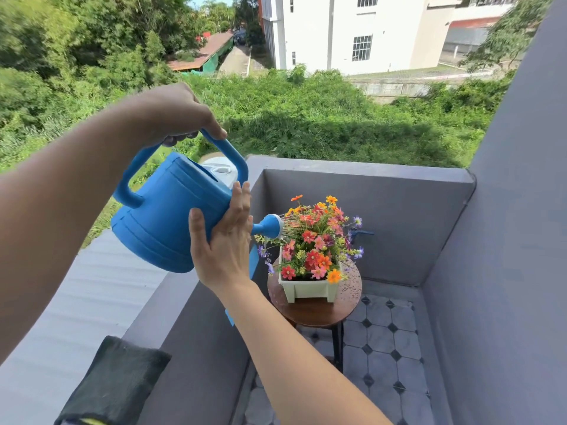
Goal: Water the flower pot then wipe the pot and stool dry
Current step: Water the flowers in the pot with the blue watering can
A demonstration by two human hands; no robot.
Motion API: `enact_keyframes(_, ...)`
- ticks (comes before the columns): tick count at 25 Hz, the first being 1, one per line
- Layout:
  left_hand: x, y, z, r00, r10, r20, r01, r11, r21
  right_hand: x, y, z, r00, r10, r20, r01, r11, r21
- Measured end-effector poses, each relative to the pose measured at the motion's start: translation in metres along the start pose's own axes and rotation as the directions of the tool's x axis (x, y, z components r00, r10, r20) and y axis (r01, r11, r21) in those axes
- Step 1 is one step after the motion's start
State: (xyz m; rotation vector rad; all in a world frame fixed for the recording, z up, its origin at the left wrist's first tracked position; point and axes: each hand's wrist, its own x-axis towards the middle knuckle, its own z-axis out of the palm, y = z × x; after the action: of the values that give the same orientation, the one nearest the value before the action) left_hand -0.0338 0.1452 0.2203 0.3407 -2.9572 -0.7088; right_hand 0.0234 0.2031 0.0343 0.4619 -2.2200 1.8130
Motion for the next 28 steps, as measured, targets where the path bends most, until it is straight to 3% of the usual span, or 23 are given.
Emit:
enact_keyframes(8,-0.012,0.026,0.004,1.0,-0.001,-0.02,0.0,0.997,-0.073,0.008,0.002,-0.032,0.997,-0.065,-0.046,0.064,0.997,-0.034)
enact_keyframes(16,-0.02,0.025,-0.001,0.993,-0.068,-0.094,0.061,0.995,-0.077,0.012,0.002,-0.041,0.992,-0.106,0.07,0.108,0.994,-0.02)
enact_keyframes(21,-0.031,0.014,0.008,0.993,-0.108,-0.046,0.106,0.993,-0.05,-0.017,0.003,-0.032,0.994,-0.054,0.096,0.054,0.999,-0.001)
enact_keyframes(28,-0.029,0.015,0.014,0.997,-0.063,0.04,0.066,0.996,-0.058,-0.027,0.004,-0.034,0.999,-0.029,0.013,0.03,0.999,-0.014)
